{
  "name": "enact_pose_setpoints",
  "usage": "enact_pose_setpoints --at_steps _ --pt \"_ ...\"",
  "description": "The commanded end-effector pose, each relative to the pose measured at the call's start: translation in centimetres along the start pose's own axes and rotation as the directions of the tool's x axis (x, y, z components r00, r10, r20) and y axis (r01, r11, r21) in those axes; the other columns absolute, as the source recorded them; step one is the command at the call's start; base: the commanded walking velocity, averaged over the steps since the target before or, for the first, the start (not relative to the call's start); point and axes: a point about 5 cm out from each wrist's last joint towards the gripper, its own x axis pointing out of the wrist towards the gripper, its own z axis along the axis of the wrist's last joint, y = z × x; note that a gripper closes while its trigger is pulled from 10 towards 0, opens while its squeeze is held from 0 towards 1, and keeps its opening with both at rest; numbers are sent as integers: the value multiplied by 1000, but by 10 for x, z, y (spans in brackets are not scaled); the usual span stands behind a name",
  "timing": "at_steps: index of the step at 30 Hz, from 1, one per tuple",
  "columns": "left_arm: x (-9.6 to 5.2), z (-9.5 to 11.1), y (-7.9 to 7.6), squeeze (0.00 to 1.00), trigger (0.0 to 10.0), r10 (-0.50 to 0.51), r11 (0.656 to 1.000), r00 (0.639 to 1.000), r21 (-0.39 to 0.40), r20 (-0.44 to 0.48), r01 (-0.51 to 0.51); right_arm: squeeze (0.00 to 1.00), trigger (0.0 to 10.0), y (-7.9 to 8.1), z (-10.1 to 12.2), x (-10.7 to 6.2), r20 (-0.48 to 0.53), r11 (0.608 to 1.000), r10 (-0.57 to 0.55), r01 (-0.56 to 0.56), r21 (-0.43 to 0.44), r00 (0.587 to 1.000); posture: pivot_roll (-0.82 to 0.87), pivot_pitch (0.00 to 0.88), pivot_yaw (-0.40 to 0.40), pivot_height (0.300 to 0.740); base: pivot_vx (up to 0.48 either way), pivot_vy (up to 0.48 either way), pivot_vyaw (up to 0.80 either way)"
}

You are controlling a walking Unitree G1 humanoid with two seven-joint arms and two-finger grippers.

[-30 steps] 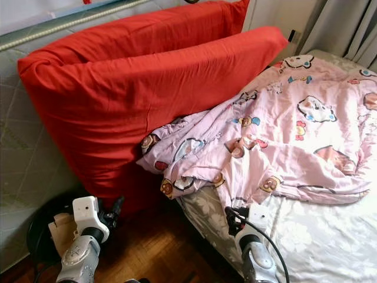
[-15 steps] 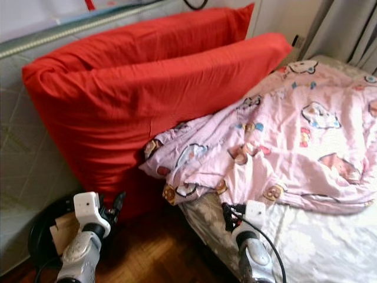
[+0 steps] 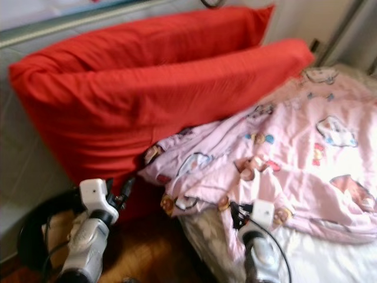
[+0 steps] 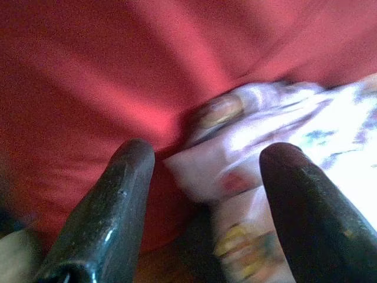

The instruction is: Clean up the room

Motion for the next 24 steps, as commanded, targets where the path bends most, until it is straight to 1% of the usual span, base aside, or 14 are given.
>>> enact_pose_setpoints --at_steps 1,6,9,13,16,24 --pt "4 5 -11 0 10000 -40 999 999 -1 22 40 0 10000 -17 -7 -9 -13 998 -68 68 2 998 23 173 -26 740 0 0 0" --pt "1 9 -12 0 10000 -61 998 997 18 38 60 0 10000 -21 -4 -11 21 995 -101 101 6 995 25 184 -26 740 0 0 0" --pt "0 11 -13 0 10000 -73 997 996 25 45 72 0 10000 -26 1 -11 49 991 -135 134 15 990 25 193 -24 740 0 0 0" --pt "0 12 -12 0 10000 -74 997 996 27 45 73 0 10000 -28 3 -10 51 989 -147 146 19 988 24 195 -24 740 0 0 0" --pt "0 13 -13 0 10000 -76 997 996 30 45 75 0 10000 -29 2 -9 25 986 -166 165 19 986 26 196 -24 740 0 0 0" --pt "-1 14 -13 0 10000 -80 996 996 31 40 79 0 10000 -30 0 -9 8 985 -172 172 14 985 27 196 -25 690 0 0 0"
